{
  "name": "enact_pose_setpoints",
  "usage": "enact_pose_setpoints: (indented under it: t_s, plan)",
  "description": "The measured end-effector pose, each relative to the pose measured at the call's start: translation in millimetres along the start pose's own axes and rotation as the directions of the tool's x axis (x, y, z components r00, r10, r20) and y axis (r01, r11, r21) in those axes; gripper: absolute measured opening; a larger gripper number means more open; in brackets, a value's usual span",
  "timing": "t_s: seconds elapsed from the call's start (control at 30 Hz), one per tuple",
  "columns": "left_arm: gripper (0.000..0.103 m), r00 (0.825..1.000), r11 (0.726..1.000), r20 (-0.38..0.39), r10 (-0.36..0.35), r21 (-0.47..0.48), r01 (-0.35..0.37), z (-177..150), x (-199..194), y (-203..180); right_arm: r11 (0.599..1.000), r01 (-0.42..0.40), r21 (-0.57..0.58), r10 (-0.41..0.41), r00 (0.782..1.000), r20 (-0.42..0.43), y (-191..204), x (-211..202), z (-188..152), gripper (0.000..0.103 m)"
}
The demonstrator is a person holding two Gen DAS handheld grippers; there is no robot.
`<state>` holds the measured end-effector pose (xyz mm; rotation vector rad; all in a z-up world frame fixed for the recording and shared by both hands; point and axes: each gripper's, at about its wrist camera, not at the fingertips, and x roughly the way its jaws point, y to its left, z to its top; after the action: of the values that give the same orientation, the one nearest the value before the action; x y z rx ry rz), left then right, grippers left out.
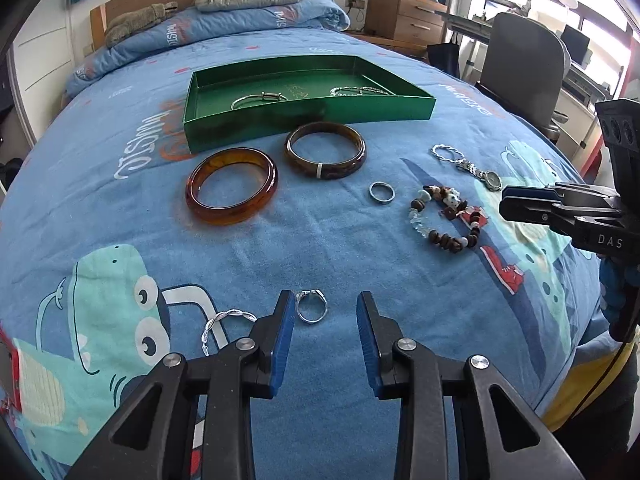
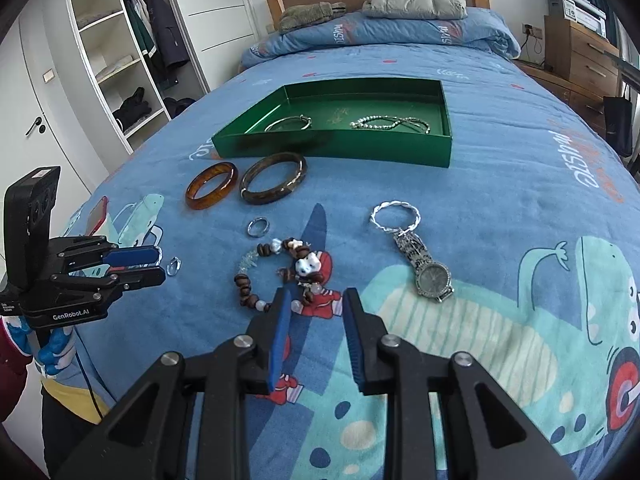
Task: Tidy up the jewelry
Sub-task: 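Grasp the silver ring with the left tool while the right tool grasps the beaded bracelet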
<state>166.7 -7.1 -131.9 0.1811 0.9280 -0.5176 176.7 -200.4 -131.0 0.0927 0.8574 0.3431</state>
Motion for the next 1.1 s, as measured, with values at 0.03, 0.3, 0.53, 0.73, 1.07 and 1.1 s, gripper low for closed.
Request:
enact_pose_setpoints:
  t_s: [0.03, 0.3, 0.53, 0.73, 1.07, 1.1]
  plan:
    - [0.032, 1.0, 1.0, -0.003, 0.001, -0.001, -0.001, 0, 2, 1, 1.0, -0.003, -0.001, 0.003, 1.0, -0.002, 0, 2, 0, 0.026]
    - [0.032, 0.999, 1.0, -0.033, 0.011, 0.004, -0.011, 0, 17, 2, 1.0, -0.015, -0.006, 0.015, 1.0, -0.011, 0, 12, 5, 0.026]
    - [0.032, 0.999, 1.0, -0.032, 0.014, 0.007, -0.013, -1, 19, 1, 1.0, -0.013, -0.014, 0.013, 0.999, -0.034, 1, 24, 8, 0.026]
    - [0.031, 1.0, 1.0, -0.028, 0.014, 0.008, -0.014, -2, 20, 0, 0.999, -0.01, -0.036, 0.008, 0.998, -0.058, 5, 38, 11, 0.026]
    - [0.031, 1.0, 1.0, -0.023, 0.01, -0.001, -0.01, -3, 20, 1, 0.998, 0.001, -0.067, -0.005, 0.998, -0.06, 12, 48, 20, 0.033]
    - [0.031, 1.0, 1.0, -0.023, 0.01, -0.003, -0.01, -3, 20, 1, 0.998, 0.003, -0.069, -0.007, 0.998, -0.061, 12, 49, 21, 0.033]
